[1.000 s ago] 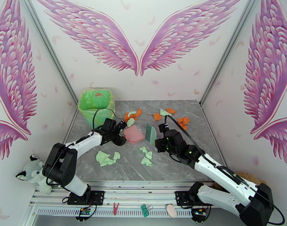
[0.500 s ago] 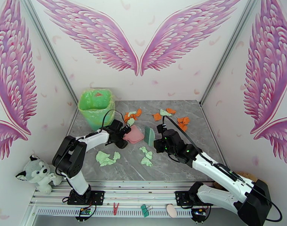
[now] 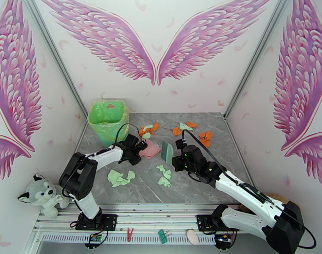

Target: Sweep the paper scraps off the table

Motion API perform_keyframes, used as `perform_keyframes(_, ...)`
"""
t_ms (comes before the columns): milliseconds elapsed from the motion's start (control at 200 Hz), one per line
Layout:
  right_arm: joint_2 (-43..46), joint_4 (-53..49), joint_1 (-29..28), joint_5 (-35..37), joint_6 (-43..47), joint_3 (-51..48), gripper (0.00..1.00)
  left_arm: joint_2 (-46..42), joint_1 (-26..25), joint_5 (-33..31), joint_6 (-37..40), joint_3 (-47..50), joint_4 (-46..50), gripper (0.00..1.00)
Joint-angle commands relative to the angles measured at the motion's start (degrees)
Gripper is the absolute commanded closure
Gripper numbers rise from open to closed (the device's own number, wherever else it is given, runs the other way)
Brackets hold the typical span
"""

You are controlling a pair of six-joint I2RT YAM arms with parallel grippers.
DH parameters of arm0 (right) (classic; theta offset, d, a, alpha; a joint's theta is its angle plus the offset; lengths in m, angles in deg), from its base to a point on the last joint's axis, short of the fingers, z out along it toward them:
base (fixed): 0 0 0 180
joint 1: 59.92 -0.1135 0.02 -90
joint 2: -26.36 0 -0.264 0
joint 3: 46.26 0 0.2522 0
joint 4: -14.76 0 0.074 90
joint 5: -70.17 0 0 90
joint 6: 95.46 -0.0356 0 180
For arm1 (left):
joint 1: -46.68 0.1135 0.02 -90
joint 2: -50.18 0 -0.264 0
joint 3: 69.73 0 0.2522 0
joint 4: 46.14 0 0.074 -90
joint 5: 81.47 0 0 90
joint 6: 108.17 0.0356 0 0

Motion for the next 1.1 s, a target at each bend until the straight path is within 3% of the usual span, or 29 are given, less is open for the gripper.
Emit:
perform_keyframes(0, -0.2, 1.0, 0.5, -0.3, 0.1, 1.2, 1.0, -1.9, -0.7, 0.3, -2.4, -1.5, -0.7, 0.68)
perform_keyframes(125, 0.2, 0.4, 0.7, 0.1, 0.5, 1.4, 1.0, -1.7, -2.7, -1.0, -7.1, -2.2, -0.3, 0.69)
perform_keyframes(425, 1.0, -0.1, 1.3, 0.3, 0.7, 1.0, 1.0, 0.6, -13.4, -6.8, -14.6, 1.0, -1.6, 0.68)
perform_keyframes(825, 1.5, -0.3, 1.5, 0.0, 0.5, 1.4, 1.0, 1.3, -13.9, -11.2, -19.1, 1.5, -6.1, 0.51)
perform_keyframes(1095, 2.5, -0.6, 1.7, 0.3, 0.3, -0.1, 1.0, 0.7, -14.1, -4.4, -18.0, 4.3, -11.8, 0.41)
